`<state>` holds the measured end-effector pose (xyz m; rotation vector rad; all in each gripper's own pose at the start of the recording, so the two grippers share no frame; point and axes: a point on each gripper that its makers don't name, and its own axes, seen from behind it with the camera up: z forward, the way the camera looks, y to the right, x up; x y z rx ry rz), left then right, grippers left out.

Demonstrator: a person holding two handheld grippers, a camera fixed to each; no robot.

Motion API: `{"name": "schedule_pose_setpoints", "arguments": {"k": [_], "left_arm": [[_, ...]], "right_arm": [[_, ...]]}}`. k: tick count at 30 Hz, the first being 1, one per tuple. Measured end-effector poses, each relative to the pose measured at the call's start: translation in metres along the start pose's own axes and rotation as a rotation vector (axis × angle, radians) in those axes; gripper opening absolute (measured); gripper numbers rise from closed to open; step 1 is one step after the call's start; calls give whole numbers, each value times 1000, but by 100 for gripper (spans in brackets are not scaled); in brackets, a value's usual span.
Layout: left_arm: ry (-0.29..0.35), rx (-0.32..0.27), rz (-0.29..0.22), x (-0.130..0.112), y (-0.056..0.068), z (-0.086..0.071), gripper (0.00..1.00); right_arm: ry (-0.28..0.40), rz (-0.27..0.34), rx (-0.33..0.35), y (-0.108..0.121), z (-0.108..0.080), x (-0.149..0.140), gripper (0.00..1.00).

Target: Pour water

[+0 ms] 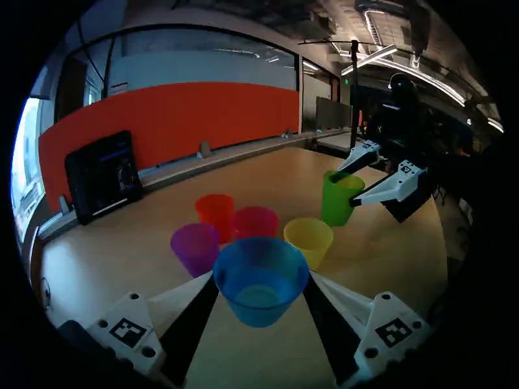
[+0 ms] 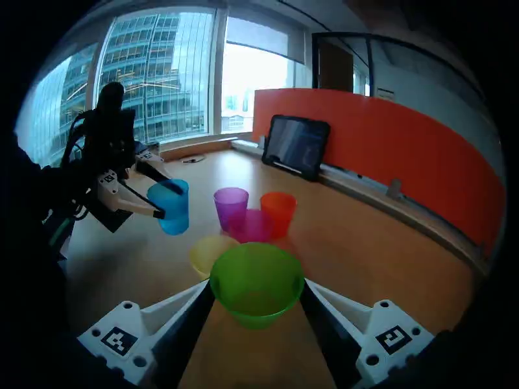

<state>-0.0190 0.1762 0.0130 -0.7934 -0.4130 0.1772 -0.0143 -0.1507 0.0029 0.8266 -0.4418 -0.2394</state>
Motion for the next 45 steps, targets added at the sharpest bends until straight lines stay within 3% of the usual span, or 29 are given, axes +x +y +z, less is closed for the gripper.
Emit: {"name": "schedule_pose_setpoints", "arguments": {"k": [11, 23, 38, 45], "left_arm": [[112, 28, 10, 45, 3, -22, 86], [226, 44, 8, 88, 1, -40, 86], [303, 52, 17, 117, -2, -51, 86], [323, 58, 62, 131, 0, -53, 86]], "right_arm": [[122, -12, -23, -3, -21, 52, 92], [225, -36, -35, -8, -31, 96, 93], [300, -44, -53, -5, -31, 123, 93], [312, -58, -48, -7, -31, 127, 93]]}}
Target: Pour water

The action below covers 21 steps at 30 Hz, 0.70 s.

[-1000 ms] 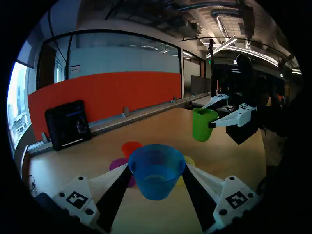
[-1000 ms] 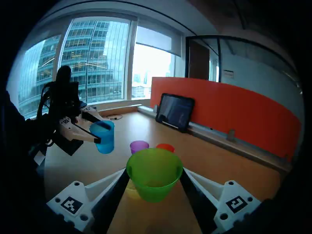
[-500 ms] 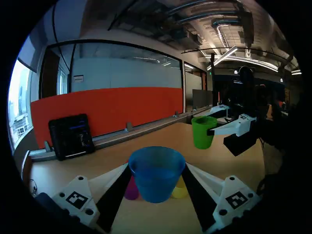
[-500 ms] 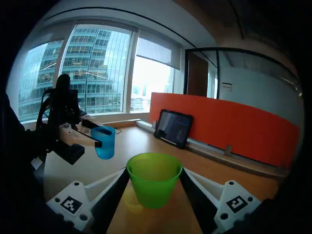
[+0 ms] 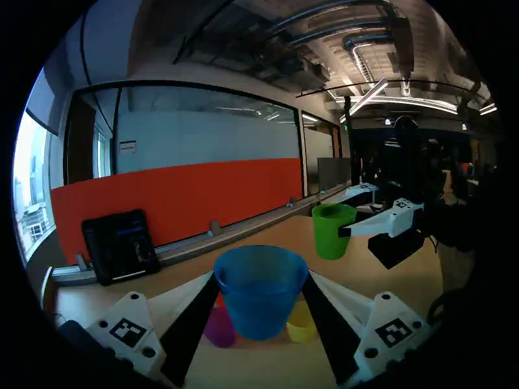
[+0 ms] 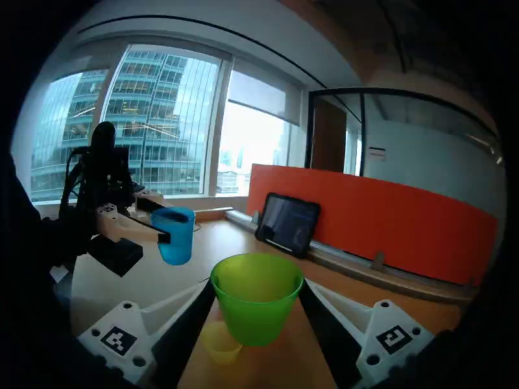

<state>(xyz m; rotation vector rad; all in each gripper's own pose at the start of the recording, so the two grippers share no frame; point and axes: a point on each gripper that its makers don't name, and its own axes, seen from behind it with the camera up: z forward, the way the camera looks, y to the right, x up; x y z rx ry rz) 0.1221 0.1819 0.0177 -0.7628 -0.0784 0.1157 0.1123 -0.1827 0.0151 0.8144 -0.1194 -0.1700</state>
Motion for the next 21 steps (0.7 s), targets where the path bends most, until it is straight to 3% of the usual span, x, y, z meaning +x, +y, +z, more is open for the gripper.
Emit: {"name": "schedule_pose_setpoints", "arguments": {"k": [11, 21], "left_arm": [[27, 37, 115, 27, -4, 2, 86], [45, 85, 288, 54, -3, 6, 86]], "right_arm": [[21, 5, 42, -16, 5, 6, 92], [46, 16, 83, -32, 14, 12, 92]]}}
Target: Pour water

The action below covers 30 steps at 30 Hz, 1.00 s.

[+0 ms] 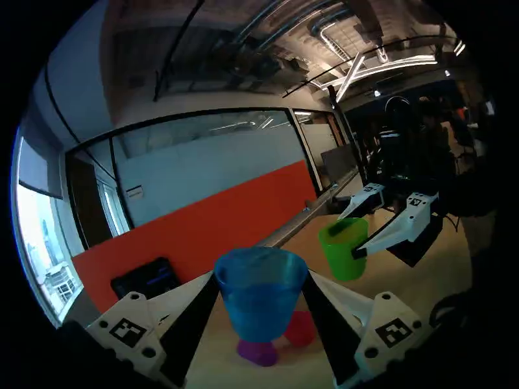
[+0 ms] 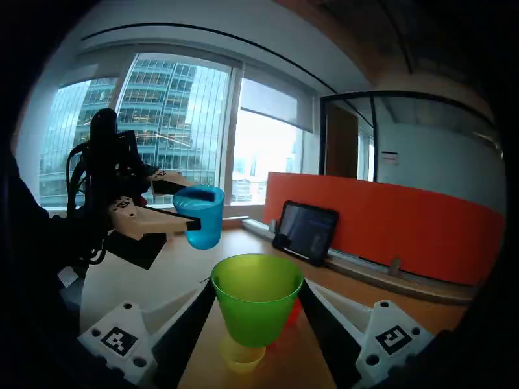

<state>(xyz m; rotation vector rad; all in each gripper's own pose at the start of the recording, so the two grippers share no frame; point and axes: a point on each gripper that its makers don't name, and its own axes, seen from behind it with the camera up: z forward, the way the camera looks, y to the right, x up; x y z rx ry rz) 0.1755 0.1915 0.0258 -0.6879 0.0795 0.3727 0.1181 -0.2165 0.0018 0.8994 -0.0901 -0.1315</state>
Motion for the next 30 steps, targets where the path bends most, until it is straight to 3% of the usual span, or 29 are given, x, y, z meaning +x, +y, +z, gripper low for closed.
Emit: {"name": "schedule_pose_setpoints", "arguments": {"k": [10, 30], "left_arm": [[3, 37, 188, 18, -4, 5, 86], [8, 66, 440, 46, 2, 7, 86]], "right_arm": [[2, -7, 49, -20, 12, -2, 92], [-7, -3, 107, -43, 29, -13, 92]]}}
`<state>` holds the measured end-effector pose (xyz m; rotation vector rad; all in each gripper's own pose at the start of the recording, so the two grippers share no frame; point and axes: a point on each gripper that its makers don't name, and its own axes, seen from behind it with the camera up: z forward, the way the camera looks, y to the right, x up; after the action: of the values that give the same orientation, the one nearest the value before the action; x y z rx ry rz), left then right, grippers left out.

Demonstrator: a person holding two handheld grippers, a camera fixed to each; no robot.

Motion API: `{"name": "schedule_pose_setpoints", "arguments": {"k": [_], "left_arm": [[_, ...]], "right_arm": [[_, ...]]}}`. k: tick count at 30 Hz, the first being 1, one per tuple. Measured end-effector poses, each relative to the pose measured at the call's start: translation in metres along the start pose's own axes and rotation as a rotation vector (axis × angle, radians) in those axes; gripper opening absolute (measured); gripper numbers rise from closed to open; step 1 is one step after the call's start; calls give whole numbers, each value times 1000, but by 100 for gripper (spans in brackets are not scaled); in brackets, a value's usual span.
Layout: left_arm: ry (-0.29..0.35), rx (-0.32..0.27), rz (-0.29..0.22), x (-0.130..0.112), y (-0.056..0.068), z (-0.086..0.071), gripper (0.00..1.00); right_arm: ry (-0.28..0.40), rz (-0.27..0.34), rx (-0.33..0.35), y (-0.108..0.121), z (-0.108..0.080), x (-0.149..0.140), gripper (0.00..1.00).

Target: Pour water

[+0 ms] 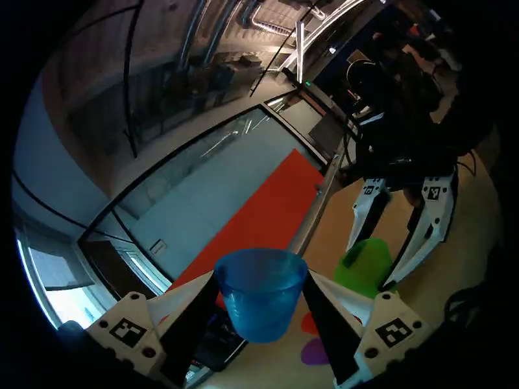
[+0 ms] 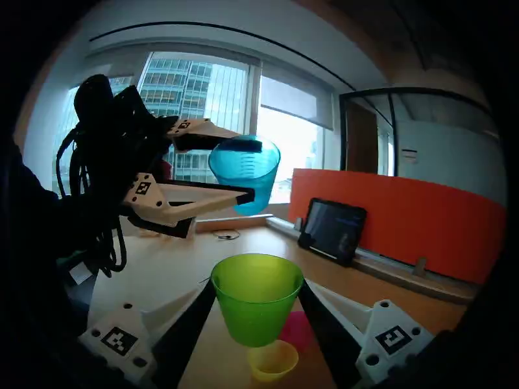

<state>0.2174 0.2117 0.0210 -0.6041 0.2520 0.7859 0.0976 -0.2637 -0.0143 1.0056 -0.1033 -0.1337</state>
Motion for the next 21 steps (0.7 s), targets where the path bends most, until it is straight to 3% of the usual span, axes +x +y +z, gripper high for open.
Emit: {"name": "schedule_pose_setpoints", "arguments": {"k": [8, 21], "left_arm": [[6, 12, 83, 9, -6, 3, 86], [3, 10, 214, 19, -5, 8, 86]], "right_arm": [[5, 10, 11, -5, 6, -2, 92], [4, 13, 26, -11, 13, -7, 92]]}}
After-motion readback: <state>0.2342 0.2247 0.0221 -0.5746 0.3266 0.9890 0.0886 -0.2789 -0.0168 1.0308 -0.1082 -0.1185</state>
